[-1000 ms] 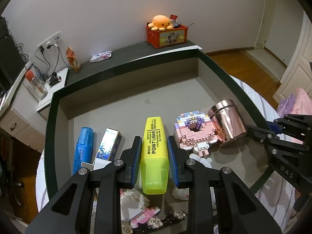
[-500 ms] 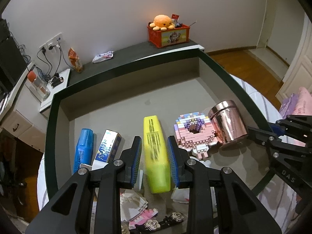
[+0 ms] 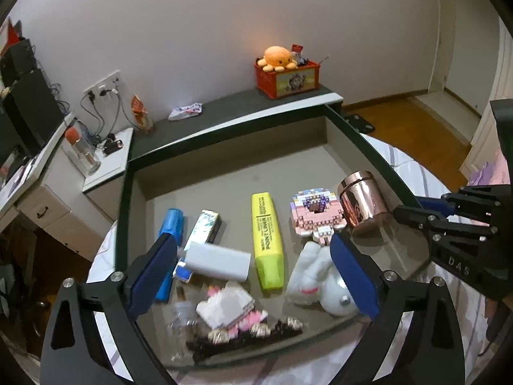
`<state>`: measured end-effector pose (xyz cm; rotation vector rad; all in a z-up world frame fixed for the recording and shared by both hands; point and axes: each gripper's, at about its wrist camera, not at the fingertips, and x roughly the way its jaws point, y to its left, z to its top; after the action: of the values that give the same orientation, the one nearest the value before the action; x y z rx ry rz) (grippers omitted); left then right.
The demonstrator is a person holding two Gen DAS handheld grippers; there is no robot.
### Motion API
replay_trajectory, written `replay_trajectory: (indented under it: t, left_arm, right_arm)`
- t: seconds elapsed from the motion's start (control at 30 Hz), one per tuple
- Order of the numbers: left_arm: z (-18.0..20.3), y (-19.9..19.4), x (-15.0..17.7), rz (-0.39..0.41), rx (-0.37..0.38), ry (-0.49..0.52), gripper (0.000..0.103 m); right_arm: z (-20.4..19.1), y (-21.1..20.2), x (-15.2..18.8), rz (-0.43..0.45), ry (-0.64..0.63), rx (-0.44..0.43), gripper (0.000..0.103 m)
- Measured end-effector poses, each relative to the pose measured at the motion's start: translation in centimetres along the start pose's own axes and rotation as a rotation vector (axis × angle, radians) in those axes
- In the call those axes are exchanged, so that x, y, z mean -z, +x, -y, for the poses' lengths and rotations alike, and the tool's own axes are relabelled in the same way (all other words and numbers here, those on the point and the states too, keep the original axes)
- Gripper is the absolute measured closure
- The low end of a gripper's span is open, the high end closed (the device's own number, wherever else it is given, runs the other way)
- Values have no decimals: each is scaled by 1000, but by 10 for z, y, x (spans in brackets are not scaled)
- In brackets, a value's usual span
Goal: Organize rigid objects
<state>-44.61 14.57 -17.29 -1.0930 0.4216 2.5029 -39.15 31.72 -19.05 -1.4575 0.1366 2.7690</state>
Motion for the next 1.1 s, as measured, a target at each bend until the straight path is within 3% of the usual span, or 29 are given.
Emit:
replay_trajectory:
  t: [0.07, 0.13, 0.27, 0.3, 0.47, 0.73, 0.77, 0.83, 0.93, 1.1]
  left_arm:
    - [-2, -12, 7, 20, -4, -11, 3]
    - [-4, -25, 13, 37, 5, -30, 1]
    - [-8, -50, 27, 74, -8, -66, 1]
    - [-9, -57, 32, 85, -7, -83, 1]
    - [-17, -96, 61, 151, 39, -200, 0]
    - [-12, -159, 106, 236, -48, -262, 0]
    - [-11, -164, 111, 236, -53, -259, 0]
    - [-10, -170, 116, 234, -78, -253, 0]
    - [-5, -184, 125, 265, -157, -226, 0]
    - [-1, -206, 138, 289, -128, -231, 0]
  right_arm:
    - [-4, -9, 0, 14, -8, 2, 69]
    - [-9, -22, 2, 46, -21, 19, 46]
    - [-19, -47, 3, 93, -36, 6, 30]
    - [-21, -53, 4, 105, -42, 8, 21]
    - [-36, -86, 16, 187, -65, -5, 21]
    - [-65, -125, 48, 260, -119, -47, 15]
    - [-67, -129, 52, 268, -122, -54, 13]
    - [-72, -135, 59, 275, -132, -59, 0]
    - [-78, -147, 71, 295, -142, -74, 0]
    - [-84, -170, 90, 333, -153, -51, 0]
